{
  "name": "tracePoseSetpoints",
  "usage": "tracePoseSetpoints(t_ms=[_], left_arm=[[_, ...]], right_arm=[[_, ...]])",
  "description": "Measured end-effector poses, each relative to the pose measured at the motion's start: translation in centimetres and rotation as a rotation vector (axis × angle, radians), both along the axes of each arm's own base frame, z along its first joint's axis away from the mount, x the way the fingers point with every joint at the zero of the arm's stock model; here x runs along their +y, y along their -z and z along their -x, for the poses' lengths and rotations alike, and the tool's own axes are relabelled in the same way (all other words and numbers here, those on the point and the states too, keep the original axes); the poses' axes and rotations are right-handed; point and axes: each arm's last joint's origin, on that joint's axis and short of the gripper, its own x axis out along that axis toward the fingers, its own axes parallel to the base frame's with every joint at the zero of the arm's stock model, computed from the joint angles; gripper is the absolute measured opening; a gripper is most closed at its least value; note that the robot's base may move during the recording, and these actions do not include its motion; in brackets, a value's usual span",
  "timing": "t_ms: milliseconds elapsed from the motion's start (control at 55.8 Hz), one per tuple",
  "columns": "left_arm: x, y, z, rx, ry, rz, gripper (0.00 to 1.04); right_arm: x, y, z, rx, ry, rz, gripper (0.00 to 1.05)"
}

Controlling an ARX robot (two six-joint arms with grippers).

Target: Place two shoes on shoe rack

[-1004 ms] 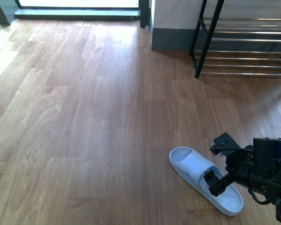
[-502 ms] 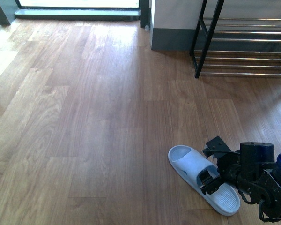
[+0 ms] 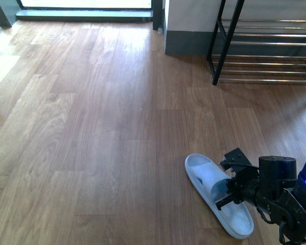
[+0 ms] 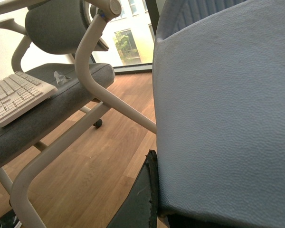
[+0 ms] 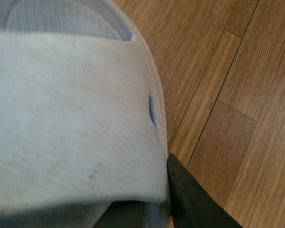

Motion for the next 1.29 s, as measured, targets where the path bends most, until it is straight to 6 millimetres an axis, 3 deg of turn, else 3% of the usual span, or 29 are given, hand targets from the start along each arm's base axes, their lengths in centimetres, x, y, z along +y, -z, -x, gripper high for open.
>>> tracePoseSetpoints(t_ms=[72, 233, 323, 412, 484, 610, 735, 915, 1291], left_arm=[[0.0, 0.0, 0.0, 0.0, 0.0, 0.0, 0.02], [0.0, 0.0, 0.0, 0.0, 0.0, 0.0, 0.02], [0.0, 0.0, 0.0, 0.0, 0.0, 0.0, 0.02], [0.0, 0.0, 0.0, 0.0, 0.0, 0.0, 0.02], [0.0, 0.0, 0.0, 0.0, 0.0, 0.0, 0.02], [0.0, 0.0, 0.0, -0.001, 0.0, 0.0, 0.02], [0.0, 0.0, 0.0, 0.0, 0.0, 0.0, 0.02], [0.0, 0.0, 0.0, 0.0, 0.0, 0.0, 0.02], [0.0, 0.0, 0.0, 0.0, -0.004, 0.0, 0.02]], right_arm=[[-0.3, -1.7, 0.7, -0.021, -0.001, 0.001, 0.01], [-1.6, -8.4, 0.9, -0.139, -0.044, 0.023, 0.01], [-2.6, -14.5, 1.7, -0.231, -0.09, 0.054, 0.01], [-3.7, -22.1, 4.1, -0.318, -0.131, 0.104, 0.01], [-3.8, -26.4, 6.2, -0.377, -0.157, 0.131, 0.01], [-3.6, -31.4, 8.7, -0.471, -0.179, 0.15, 0.01], [-2.1, -37.6, 13.3, -0.635, -0.203, 0.177, 0.01], [-1.4, -41.1, 16.6, -0.819, -0.219, 0.181, 0.01], [-1.3, -40.8, 16.8, -0.81, -0.22, 0.178, 0.01]])
